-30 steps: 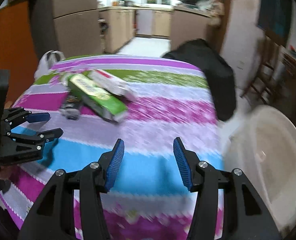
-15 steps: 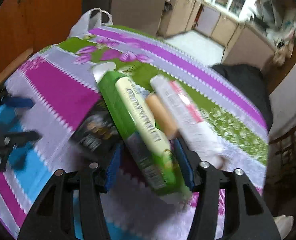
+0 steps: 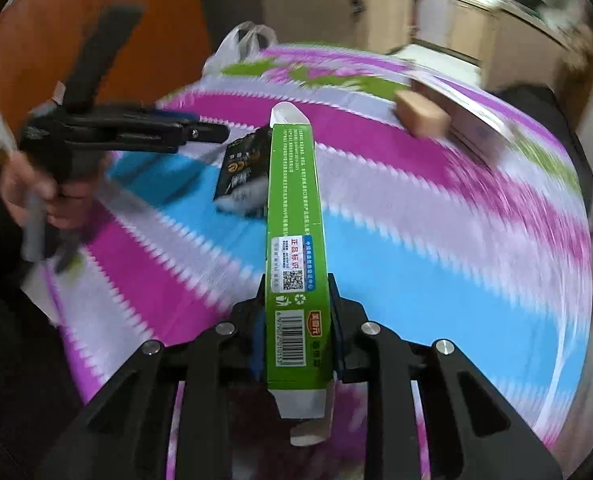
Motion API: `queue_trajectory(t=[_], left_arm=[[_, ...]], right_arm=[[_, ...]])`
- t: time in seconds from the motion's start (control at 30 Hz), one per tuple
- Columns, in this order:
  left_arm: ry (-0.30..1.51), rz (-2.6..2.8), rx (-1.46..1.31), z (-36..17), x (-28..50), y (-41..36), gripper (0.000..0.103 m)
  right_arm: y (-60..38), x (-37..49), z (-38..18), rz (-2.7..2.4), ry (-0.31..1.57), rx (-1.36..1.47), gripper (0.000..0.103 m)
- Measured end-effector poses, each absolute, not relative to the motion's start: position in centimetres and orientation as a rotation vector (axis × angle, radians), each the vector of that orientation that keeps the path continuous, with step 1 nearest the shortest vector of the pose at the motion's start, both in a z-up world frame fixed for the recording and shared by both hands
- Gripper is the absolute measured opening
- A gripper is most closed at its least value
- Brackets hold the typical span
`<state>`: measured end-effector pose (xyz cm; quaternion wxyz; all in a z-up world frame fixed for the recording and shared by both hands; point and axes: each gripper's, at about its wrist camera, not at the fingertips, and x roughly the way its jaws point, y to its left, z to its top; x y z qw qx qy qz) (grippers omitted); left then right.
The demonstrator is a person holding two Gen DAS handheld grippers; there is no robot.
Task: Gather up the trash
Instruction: 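Grasp the black Face snack bag with the left tool while the right tool holds the green box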
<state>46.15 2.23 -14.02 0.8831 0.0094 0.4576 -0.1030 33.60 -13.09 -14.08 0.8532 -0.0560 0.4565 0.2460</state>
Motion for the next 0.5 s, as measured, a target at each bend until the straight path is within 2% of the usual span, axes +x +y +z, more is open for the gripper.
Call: queue_trajectory(t=[0.1, 0.27, 0.3, 0.5], left_arm=[[0.941, -0.253, 0.002, -13.4, 45.0, 2.4, 0.065], [0.892, -0.306, -0.014, -11.9, 42.9, 0.3, 0.073], [0.886, -0.3, -0.023, -11.8, 42.6, -0.1, 0.076], [0.878, -0.244, -0.055, -12.2, 42.5, -4.0, 0.077]], right_arm=[[-16.1, 30.8, -14.0, 0.371, 0.939, 0.006, 0.024], [-20.1, 27.3, -14.9, 0.083, 0.937, 0.163, 0.024], [-20.2, 27.0, -15.1, 0.045, 0.934, 0.16, 0.024], [-20.0, 26.2, -15.4, 0.0, 0.908, 0.117, 0.026]])
